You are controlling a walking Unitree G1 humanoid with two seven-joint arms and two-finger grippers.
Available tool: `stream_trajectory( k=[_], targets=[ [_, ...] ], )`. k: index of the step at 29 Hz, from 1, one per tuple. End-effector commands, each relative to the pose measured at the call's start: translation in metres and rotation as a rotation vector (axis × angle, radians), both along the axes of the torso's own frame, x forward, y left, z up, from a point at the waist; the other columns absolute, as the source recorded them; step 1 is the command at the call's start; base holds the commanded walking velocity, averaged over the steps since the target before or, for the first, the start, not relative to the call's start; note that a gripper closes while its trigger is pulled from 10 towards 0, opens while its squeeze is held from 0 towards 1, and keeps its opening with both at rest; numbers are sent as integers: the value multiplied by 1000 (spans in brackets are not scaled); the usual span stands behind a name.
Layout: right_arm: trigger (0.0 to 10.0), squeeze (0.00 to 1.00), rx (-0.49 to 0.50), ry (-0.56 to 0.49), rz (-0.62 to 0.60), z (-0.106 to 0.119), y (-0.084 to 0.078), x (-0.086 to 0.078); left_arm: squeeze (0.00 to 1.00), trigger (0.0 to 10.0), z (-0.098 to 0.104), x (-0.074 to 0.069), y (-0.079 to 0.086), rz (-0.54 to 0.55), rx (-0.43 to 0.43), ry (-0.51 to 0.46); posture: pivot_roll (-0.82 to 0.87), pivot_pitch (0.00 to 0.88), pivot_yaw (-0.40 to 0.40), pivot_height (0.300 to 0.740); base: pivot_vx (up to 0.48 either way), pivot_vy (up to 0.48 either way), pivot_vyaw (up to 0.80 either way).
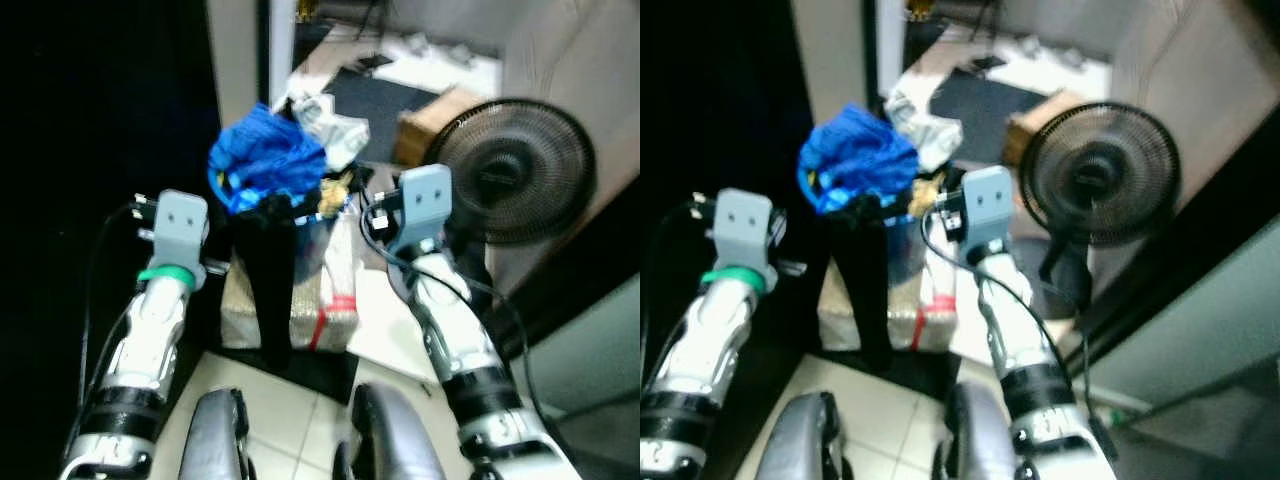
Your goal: Clothes washing
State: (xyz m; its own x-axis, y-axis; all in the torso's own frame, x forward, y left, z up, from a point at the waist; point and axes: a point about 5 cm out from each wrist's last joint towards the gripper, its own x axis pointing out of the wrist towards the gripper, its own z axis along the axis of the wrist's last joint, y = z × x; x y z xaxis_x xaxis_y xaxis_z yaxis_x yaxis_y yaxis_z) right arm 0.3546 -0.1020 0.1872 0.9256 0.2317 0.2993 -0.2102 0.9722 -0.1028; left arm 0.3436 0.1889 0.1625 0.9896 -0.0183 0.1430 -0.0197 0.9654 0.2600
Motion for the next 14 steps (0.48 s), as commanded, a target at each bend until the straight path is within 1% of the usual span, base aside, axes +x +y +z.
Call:
stream_trajectory(
  k=[1,14],
  targets=[
    [10000,0,0,6,2,-2,1,-1,0,10000,-8,-2,3,11,0,30,45,122,-30,560,0,0,0],
    [10000,0,1,7,8,-2,2,-1,0,10000,-10,-3,3,16,-3,33,44,128,-32,530,0,0,0]
  ],
)
